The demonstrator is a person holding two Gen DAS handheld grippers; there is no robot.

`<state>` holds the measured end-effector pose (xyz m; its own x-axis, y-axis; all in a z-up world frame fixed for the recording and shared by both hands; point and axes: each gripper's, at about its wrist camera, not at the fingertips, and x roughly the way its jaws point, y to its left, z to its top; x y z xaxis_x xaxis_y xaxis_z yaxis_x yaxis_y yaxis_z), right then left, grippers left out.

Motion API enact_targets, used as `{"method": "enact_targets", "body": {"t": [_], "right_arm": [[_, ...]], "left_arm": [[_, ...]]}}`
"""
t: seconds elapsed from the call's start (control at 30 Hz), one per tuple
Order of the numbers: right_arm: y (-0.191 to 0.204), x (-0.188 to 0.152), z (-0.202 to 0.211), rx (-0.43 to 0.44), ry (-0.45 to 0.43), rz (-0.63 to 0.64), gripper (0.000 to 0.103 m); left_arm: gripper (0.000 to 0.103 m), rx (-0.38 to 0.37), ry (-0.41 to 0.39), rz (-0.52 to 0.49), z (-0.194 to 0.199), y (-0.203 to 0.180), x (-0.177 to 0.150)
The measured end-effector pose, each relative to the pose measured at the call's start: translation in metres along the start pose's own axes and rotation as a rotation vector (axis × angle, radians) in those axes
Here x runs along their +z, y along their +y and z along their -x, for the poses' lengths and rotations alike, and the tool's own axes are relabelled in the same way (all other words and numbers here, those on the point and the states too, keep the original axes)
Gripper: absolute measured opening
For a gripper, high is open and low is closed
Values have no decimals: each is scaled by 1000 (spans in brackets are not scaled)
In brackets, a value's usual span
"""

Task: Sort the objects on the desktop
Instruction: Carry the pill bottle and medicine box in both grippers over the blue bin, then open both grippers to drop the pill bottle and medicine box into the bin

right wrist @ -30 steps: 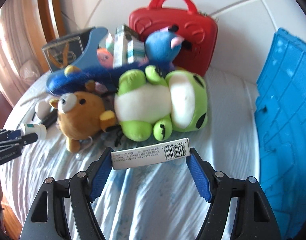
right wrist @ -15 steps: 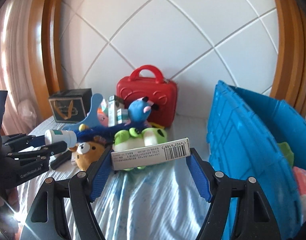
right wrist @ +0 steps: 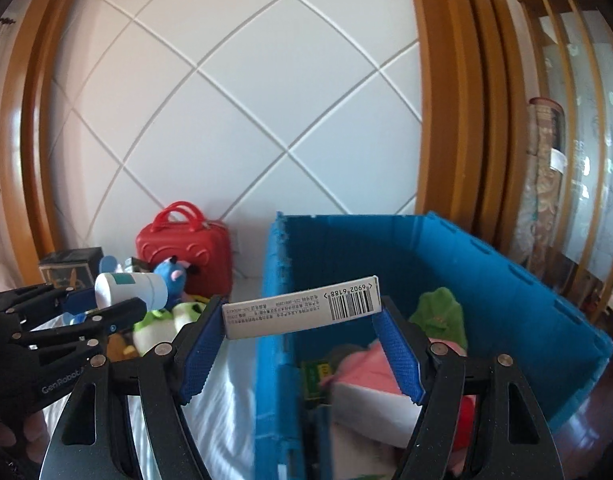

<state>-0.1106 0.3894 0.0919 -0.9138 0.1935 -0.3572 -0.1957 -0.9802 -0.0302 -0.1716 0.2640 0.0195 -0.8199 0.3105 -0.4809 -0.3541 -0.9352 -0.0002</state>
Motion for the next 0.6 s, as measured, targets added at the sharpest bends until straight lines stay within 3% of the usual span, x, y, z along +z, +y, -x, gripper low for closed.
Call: {"method": "enact_targets", "body": {"t": [0.3,0.6], "right_arm": [[-128,-17,2,-140,44,-52,74],[-207,-35,-16,-185,148,-101,74]], "left_arm": [[34,-113,38,-90,-33,-129,20],[34,-130,170,-137,-61,-197,26]]}}
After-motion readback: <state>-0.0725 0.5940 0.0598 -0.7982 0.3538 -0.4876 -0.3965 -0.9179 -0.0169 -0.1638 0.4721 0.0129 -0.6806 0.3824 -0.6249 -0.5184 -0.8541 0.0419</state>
